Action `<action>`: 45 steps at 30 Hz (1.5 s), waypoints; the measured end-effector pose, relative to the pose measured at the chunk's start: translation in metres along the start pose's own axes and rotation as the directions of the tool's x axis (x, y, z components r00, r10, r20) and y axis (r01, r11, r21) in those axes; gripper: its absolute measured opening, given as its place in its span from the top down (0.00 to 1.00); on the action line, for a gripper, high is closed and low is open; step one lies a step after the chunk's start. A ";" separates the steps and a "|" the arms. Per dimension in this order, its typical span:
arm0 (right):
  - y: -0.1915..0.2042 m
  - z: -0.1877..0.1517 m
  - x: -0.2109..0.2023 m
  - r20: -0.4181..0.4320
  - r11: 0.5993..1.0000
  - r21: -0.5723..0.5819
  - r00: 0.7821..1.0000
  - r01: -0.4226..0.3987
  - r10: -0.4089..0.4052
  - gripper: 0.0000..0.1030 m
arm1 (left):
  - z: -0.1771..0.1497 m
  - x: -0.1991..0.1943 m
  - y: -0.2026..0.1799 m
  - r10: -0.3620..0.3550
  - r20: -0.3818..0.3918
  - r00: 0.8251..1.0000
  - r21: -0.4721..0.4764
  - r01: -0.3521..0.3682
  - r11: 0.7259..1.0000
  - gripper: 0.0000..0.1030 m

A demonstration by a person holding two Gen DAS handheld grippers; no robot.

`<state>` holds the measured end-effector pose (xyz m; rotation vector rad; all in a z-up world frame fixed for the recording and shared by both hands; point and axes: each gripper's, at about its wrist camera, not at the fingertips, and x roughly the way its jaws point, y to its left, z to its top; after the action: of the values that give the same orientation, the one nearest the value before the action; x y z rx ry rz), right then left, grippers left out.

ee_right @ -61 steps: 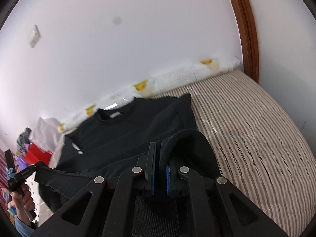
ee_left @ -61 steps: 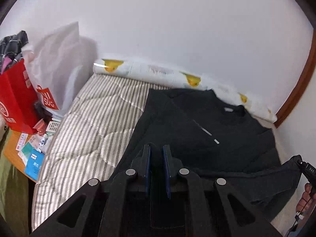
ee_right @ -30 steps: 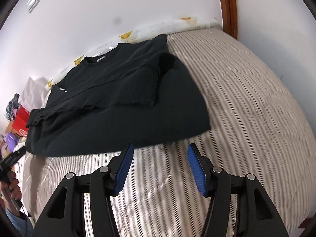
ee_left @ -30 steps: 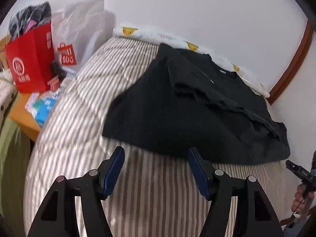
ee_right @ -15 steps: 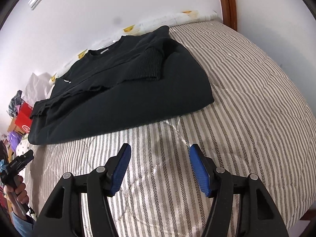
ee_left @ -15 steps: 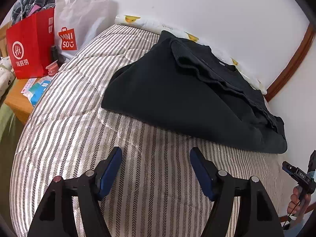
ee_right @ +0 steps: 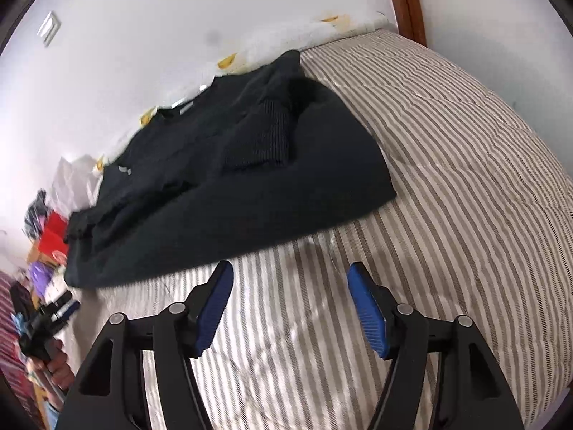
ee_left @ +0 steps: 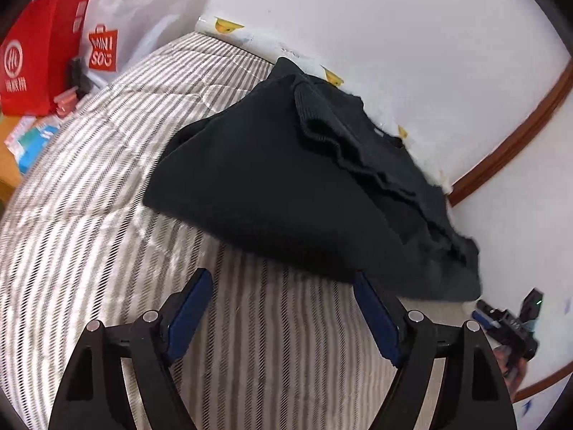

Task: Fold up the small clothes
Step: 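Grasp the folded edge of the sweatshirt with both grippers and lift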

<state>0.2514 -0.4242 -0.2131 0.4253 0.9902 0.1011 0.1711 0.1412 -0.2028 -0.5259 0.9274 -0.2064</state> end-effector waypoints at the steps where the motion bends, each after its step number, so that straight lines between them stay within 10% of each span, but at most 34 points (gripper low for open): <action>1: 0.001 0.003 0.001 0.006 1.000 0.009 1.000 -0.005 0.005 0.31 | 0.003 0.002 0.002 -0.014 -0.001 1.000 -0.017 0.014 1.000 0.23; 13: -0.011 0.034 0.031 0.018 0.984 0.156 0.996 -0.084 0.082 0.23 | 0.029 0.022 -0.005 0.059 0.005 0.998 -0.023 -0.059 0.998 0.26; 21: -0.008 0.045 0.041 0.044 0.983 0.155 0.995 -0.096 0.090 0.22 | 0.034 0.033 -0.021 0.211 0.005 0.977 0.064 -0.211 0.975 0.51; 28: -0.015 0.044 0.035 0.045 0.996 0.088 0.999 -0.022 0.018 0.81 | 0.028 0.028 -0.021 0.222 0.004 0.975 0.073 -0.222 0.972 0.86; 45: -0.010 0.005 -0.011 0.070 1.000 -0.017 0.997 0.014 -0.012 0.90 | -0.011 -0.016 -0.041 0.259 0.030 0.965 0.167 -0.260 0.951 0.92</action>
<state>0.2481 -0.4379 -0.2057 0.4035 0.9229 0.0828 0.1556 0.1088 -0.1758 -0.2429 0.9518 -0.0438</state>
